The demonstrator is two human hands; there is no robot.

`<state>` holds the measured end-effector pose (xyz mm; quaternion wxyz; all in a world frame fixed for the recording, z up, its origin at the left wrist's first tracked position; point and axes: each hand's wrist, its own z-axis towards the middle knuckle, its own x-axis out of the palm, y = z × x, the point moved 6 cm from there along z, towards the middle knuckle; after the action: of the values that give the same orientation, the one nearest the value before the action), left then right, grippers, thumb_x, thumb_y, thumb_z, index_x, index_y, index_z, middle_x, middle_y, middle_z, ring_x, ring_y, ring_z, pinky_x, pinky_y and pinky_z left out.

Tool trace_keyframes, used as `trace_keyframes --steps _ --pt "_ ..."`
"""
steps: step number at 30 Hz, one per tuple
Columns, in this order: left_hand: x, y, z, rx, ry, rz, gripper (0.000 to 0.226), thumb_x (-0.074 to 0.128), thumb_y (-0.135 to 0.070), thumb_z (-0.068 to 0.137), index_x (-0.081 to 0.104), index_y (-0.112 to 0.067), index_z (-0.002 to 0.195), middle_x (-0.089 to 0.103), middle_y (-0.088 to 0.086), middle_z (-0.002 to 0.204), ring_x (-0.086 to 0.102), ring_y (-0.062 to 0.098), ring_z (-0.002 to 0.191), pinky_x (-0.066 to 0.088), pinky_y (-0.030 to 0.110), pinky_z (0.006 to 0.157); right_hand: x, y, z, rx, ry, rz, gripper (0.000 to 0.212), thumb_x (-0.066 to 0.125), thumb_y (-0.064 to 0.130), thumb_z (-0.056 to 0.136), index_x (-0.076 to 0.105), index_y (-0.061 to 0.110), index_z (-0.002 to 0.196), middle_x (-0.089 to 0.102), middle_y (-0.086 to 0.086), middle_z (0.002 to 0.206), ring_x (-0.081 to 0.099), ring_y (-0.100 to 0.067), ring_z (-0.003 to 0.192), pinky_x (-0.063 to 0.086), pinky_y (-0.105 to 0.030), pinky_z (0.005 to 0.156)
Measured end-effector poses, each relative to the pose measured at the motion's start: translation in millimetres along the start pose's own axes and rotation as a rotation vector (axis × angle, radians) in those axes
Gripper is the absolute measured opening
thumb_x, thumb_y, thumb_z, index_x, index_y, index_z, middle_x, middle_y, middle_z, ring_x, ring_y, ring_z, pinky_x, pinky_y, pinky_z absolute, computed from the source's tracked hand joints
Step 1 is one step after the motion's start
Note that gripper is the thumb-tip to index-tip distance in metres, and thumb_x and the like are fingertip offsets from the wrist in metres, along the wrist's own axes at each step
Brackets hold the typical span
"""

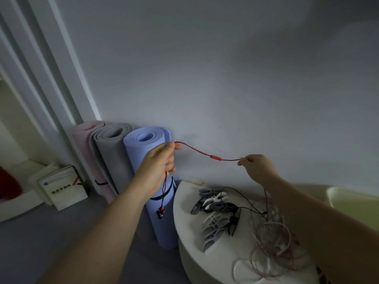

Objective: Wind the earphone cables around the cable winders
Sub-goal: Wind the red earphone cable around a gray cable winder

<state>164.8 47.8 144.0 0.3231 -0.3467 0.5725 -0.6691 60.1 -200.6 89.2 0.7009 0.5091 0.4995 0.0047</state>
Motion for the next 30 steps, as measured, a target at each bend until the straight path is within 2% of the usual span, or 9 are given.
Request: trace_keyframes --steps 5,9,11,14,17,19,21,26,30 --pt "-2.7 16.2 3.7 -0.011 -0.008 0.038 0.028 0.039 -0.023 0.104 0.066 -0.021 0.1 0.024 -0.011 0.052 0.021 0.006 0.046 0.029 0.022 0.056 26.7 -13.0 0.4 -0.006 0.054 0.029 0.03 0.052 0.018 0.094 0.066 -0.009 0.093 0.059 -0.011 0.074 0.06 -0.029 0.073 0.038 -0.028 0.063" --pt "2.2 27.7 10.7 -0.032 -0.006 0.03 0.026 0.039 -0.022 0.104 0.065 -0.023 0.106 0.022 -0.012 0.051 0.02 0.006 0.046 0.028 0.018 0.051 36.0 -6.5 -5.5 -0.153 -0.016 -0.045 0.014 0.059 0.015 0.089 0.069 0.007 0.094 0.066 -0.005 0.088 0.057 -0.017 0.079 0.04 -0.024 0.068" --pt "7.0 35.9 14.6 -0.058 -0.023 0.018 0.025 0.041 -0.023 0.103 0.066 -0.024 0.104 0.023 -0.012 0.051 0.02 0.006 0.046 0.028 0.019 0.052 39.2 6.1 -16.3 -0.276 -0.033 -0.015 0.011 0.059 0.016 0.089 0.069 0.012 0.093 0.066 -0.001 0.087 0.056 -0.013 0.076 0.042 -0.022 0.066" --pt "17.9 48.3 18.3 -0.085 -0.031 0.047 0.022 0.044 -0.026 0.102 0.067 -0.027 0.104 0.025 -0.013 0.051 0.023 0.006 0.046 0.031 0.019 0.053 61.4 18.3 -35.9 -0.394 0.179 -0.074 0.013 0.058 0.016 0.089 0.068 0.012 0.081 0.061 0.001 0.073 0.053 -0.012 0.066 0.035 -0.011 0.053" --pt "27.1 55.9 19.7 -0.096 -0.008 0.057 0.022 0.045 -0.027 0.101 0.067 -0.031 0.101 0.026 -0.013 0.052 0.023 0.007 0.048 0.033 0.021 0.057 94.0 14.3 -56.4 -0.498 0.469 -0.323 0.023 0.055 0.016 0.089 0.064 0.016 0.067 0.063 0.001 0.072 0.059 -0.017 0.075 0.038 -0.021 0.063" --pt "28.4 58.4 20.1 -0.098 0.002 0.059 0.022 0.045 -0.028 0.101 0.067 -0.033 0.101 0.026 -0.013 0.052 0.023 0.008 0.05 0.033 0.022 0.057 110.5 4.8 -63.7 -0.519 0.567 -0.444 0.021 0.051 0.016 0.093 0.071 0.009 0.093 0.069 -0.004 0.1 0.062 -0.02 0.097 0.039 -0.021 0.079" --pt "26.7 60.1 20.5 -0.096 0.006 0.069 0.022 0.045 -0.029 0.101 0.066 -0.034 0.103 0.026 -0.013 0.053 0.023 0.007 0.05 0.034 0.021 0.056 125.7 -3.8 -66.3 -0.527 0.63 -0.52 0.028 0.045 0.016 0.097 0.067 0.008 0.113 0.064 -0.009 0.117 0.058 -0.023 0.108 0.041 -0.026 0.089" --pt "19.0 60.0 21.1 -0.096 -0.005 0.091 0.023 0.045 -0.029 0.102 0.067 -0.034 0.102 0.026 -0.012 0.054 0.023 0.008 0.051 0.035 0.019 0.055 163.2 -18.6 -69.9 -0.69 0.657 -0.806 0.029 0.043 0.008 0.096 0.058 0.008 0.121 0.055 -0.012 0.123 0.054 -0.027 0.113 0.046 -0.037 0.09" --pt "15.2 60.5 20.7 -0.11 0.003 0.091 0.024 0.044 -0.029 0.102 0.067 -0.03 0.109 0.027 -0.013 0.053 0.023 0.007 0.05 0.036 0.017 0.054 179.4 -22.2 -69.7 -0.737 0.594 -0.862 0.03 0.049 0.017 0.096 0.054 0.012 0.125 0.05 -0.01 0.126 0.052 -0.027 0.114 0.048 -0.04 0.089"
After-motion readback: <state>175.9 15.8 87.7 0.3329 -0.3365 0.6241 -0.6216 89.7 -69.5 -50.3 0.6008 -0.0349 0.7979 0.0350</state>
